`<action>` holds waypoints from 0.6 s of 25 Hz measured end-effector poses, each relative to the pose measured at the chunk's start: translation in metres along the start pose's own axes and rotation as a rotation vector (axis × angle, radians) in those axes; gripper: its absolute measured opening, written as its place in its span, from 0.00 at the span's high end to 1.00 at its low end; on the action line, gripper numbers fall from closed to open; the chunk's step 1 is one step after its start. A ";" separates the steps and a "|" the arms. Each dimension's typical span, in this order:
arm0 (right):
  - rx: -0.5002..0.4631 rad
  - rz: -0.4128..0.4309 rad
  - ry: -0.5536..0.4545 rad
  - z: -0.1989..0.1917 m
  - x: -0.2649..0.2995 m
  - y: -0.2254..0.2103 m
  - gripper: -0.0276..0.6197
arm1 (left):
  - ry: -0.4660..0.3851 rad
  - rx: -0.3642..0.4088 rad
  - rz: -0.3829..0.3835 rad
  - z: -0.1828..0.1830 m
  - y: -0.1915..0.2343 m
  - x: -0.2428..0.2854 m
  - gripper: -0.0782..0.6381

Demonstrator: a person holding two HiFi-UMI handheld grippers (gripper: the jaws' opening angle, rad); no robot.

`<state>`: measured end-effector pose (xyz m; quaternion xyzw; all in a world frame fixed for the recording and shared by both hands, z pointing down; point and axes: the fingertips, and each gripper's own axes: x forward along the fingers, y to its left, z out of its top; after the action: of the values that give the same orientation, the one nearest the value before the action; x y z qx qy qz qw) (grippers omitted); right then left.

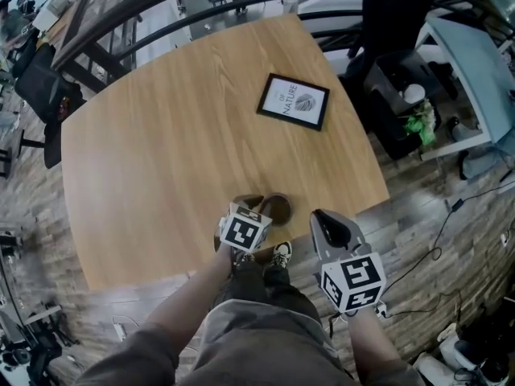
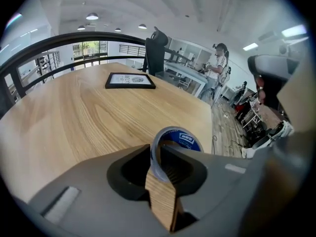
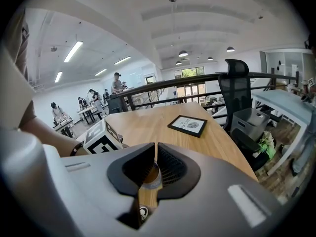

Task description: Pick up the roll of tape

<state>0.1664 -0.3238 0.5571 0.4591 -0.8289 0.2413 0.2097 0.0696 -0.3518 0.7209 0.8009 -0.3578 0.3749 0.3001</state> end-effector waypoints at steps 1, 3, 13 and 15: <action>-0.002 -0.001 -0.002 0.001 0.000 0.000 0.92 | 0.003 0.002 0.011 0.001 0.000 0.001 0.80; -0.008 0.000 -0.008 0.002 -0.001 0.002 0.92 | 0.008 0.008 0.029 0.001 0.000 0.001 0.81; -0.030 -0.015 -0.088 0.042 -0.031 0.009 0.92 | -0.048 0.049 -0.058 0.013 -0.016 -0.049 0.82; -0.051 -0.016 -0.127 0.060 -0.047 0.013 0.92 | -0.110 0.049 -0.054 0.026 -0.020 -0.073 0.82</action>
<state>0.1710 -0.3223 0.4804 0.4745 -0.8428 0.1887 0.1701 0.0623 -0.3344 0.6434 0.8368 -0.3424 0.3309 0.2703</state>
